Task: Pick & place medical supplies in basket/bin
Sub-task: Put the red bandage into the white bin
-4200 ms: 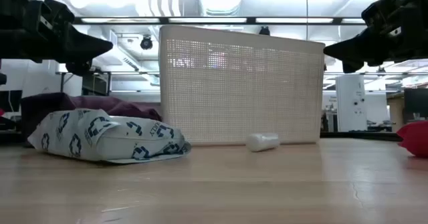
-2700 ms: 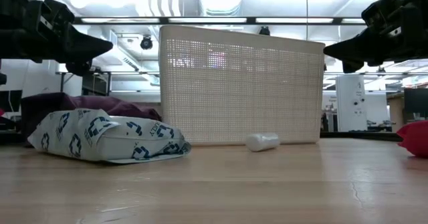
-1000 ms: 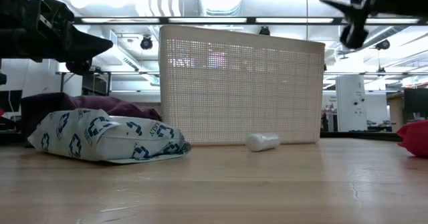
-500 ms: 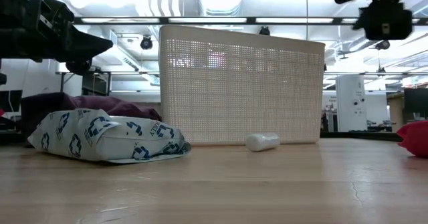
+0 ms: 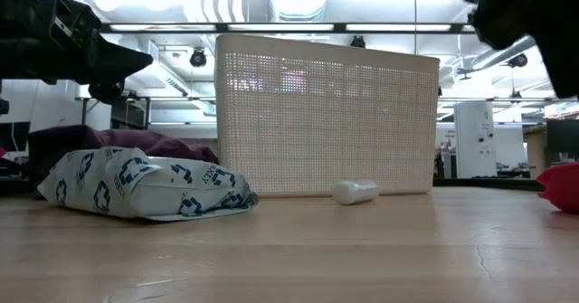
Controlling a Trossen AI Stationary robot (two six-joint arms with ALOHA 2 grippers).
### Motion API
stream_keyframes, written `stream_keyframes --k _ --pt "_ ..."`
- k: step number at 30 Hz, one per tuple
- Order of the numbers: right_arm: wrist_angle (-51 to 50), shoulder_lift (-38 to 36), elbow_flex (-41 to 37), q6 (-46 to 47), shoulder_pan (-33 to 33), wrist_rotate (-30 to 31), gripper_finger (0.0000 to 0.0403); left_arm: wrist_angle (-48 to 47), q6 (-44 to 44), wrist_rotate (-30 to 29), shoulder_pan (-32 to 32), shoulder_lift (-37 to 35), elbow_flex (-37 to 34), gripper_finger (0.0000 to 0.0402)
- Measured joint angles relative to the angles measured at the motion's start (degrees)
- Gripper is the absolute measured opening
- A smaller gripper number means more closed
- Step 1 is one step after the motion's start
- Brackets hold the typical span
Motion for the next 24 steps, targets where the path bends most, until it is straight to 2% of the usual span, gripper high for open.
stream_keyframes --k 7,14,19,24 --pt "0.2 5.6 -2.0 2.5 0.8 -0.3 0.0260 -0.1 0.0 -0.1 0.0 0.0 0.0 0.0000" --pt "2.5 8.7 -2.2 1.3 0.8 -0.2 0.0303 -0.2 0.0 -0.1 0.0 0.0 0.0 0.0000" --pt "3.1 11.4 -2.8 0.5 0.8 0.1 0.0307 -0.2 0.0 -0.1 0.0 0.0 0.0 0.0000" --pt "4.1 14.1 -2.8 -0.3 0.8 0.1 0.0290 -0.5 0.0 -0.1 0.0 0.0 0.0 0.0000"
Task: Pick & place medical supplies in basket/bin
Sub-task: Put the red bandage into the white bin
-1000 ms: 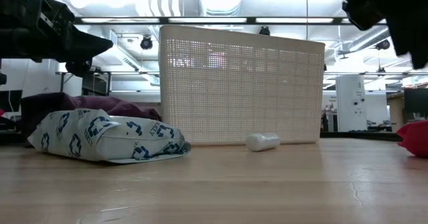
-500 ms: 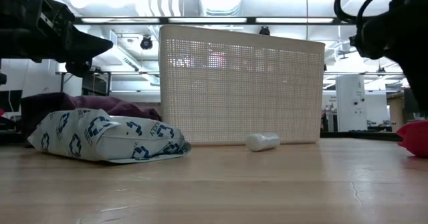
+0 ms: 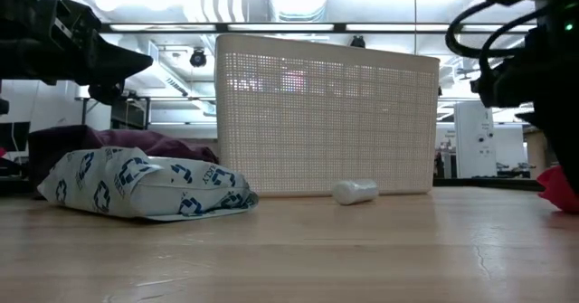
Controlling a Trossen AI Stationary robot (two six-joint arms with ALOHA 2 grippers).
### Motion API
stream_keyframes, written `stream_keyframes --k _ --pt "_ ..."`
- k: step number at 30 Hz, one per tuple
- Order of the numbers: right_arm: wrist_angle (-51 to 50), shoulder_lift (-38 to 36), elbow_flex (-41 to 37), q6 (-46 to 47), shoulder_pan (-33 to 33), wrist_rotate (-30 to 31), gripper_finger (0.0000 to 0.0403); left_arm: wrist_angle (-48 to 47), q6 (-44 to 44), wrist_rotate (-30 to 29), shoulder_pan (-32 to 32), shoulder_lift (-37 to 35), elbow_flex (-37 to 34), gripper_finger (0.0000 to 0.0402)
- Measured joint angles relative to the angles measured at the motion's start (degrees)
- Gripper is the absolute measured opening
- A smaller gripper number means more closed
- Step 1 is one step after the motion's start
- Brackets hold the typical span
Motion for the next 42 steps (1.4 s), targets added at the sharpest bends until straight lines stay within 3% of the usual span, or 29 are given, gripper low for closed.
stream_keyframes --k 10,16,20,23,29,36,42 --pt "1.4 2.9 0.0 -2.2 0.0 -1.4 0.0212 0.0 0.0 -0.1 0.0 0.0 0.0 0.0000" --pt "1.7 0.5 0.8 -2.6 -0.2 -1.4 0.0152 -0.1 0.0 -0.1 0.0 0.0 0.0 0.0000" --pt "5.5 -2.0 2.8 -7.9 -0.9 0.5 0.0133 -0.1 0.0 -0.1 0.0 0.0 0.0 0.0000" --pt "14.4 -4.4 4.8 -18.0 -1.4 5.0 0.0132 -0.1 0.0 -0.1 0.0 0.0 0.0 0.0000" --pt "34.3 -7.5 10.9 -48.4 -3.1 18.4 0.0135 -0.1 0.0 -0.1 0.0 0.0 0.0 0.0000" --pt "34.7 -8.1 21.8 -71.8 -11.2 42.1 0.0134 -0.1 0.0 -0.1 0.0 0.0 0.0 0.0000" --pt "34.1 -8.1 26.8 -78.1 -23.5 45.0 0.0136 -0.1 0.0 -0.6 0.0 0.0 0.0 0.0000"
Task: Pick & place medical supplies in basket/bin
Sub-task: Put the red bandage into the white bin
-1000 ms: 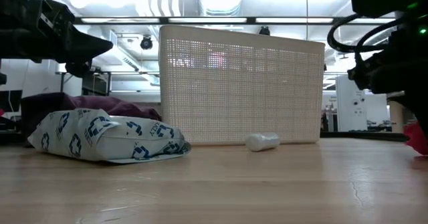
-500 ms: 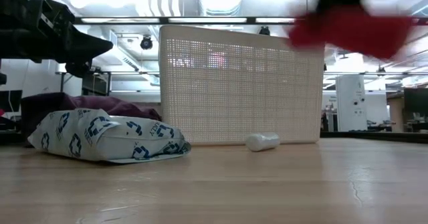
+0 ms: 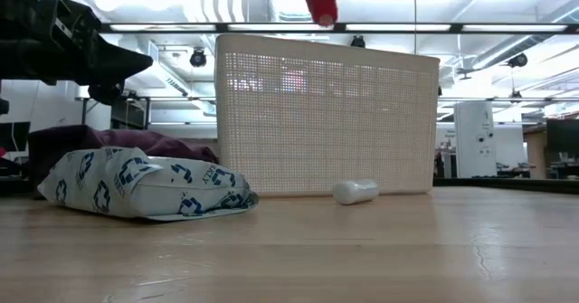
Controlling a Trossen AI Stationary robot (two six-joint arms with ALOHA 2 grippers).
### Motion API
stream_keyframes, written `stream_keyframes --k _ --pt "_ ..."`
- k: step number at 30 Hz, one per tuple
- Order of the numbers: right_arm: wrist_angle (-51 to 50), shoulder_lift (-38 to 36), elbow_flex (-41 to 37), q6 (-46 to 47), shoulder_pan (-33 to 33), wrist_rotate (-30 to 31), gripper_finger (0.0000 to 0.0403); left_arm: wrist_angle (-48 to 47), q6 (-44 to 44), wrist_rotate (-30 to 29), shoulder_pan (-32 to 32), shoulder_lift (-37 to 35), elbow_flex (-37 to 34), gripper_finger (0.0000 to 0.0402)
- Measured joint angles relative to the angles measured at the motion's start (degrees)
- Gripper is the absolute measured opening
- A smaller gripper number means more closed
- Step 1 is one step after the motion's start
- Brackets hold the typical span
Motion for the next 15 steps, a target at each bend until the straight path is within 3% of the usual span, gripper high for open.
stream_keyframes --k 4,9,11,15 --pt "-3.8 0.0 0.0 2.4 -9.2 -2.9 0.0136 -0.1 0.0 -2.3 0.0 0.0 0.0 0.0000" --pt "-10.2 0.7 -1.1 7.6 -19.5 -17.7 0.0136 -0.1 0.0 -3.6 0.0 0.0 0.0 0.0000" --pt "-13.8 1.3 -1.2 9.3 -22.1 -21.7 0.0136 -0.1 0.0 -3.6 0.0 0.0 0.0 0.0000" --pt "-19.4 2.7 -1.2 9.9 -24.1 -24.0 0.0136 -0.1 0.0 -3.6 0.0 0.0 0.0 0.0000"
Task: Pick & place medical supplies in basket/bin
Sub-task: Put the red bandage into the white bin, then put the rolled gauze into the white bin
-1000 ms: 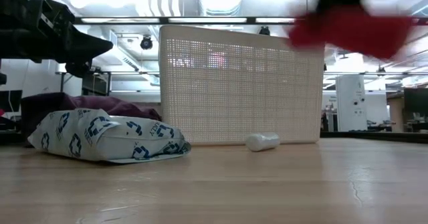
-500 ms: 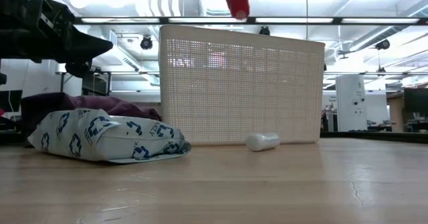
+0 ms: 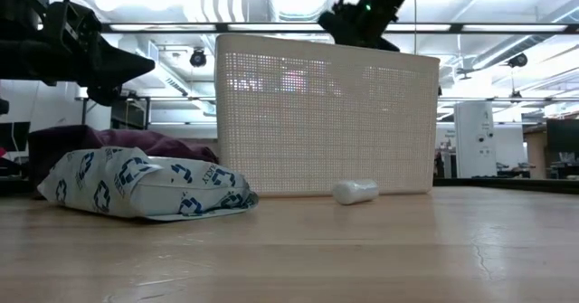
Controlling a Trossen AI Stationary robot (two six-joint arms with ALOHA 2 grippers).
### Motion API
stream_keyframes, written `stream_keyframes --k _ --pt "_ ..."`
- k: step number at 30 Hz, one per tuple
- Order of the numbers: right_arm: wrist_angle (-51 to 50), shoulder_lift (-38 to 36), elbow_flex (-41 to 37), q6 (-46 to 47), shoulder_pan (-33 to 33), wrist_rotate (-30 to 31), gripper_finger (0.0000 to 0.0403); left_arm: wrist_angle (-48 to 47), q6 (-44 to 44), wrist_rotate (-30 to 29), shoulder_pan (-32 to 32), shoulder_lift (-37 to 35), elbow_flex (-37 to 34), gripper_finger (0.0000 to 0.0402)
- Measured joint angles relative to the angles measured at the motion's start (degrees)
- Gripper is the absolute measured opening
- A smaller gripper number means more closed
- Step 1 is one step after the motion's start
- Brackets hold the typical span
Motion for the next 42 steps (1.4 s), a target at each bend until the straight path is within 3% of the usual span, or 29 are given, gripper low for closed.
stream_keyframes --k 16,28,32,36,42 --pt "-8.7 4.8 -0.1 -0.8 -0.4 -0.6 0.0145 0.0 0.0 0.0 0.0 0.0 0.0 0.0000" --pt "-12.7 4.3 0.5 3.1 -0.3 -1.6 0.0269 0.0 0.0 0.0 0.0 0.0 0.0 0.0000" --pt "-11.0 2.4 2.4 2.4 -0.2 -2.2 0.0293 0.0 0.0 0.0 0.0 0.0 0.0 0.0000" --pt "-3.6 -0.1 4.7 -3.9 1.7 -10.0 0.0294 0.0 0.0 0.0 0.0 0.0 0.0 0.0000" --pt "6.9 -1.6 5.3 -22.1 10.2 -31.1 0.0277 0.0 0.0 0.0 0.0 0.0 0.0 0.0000"
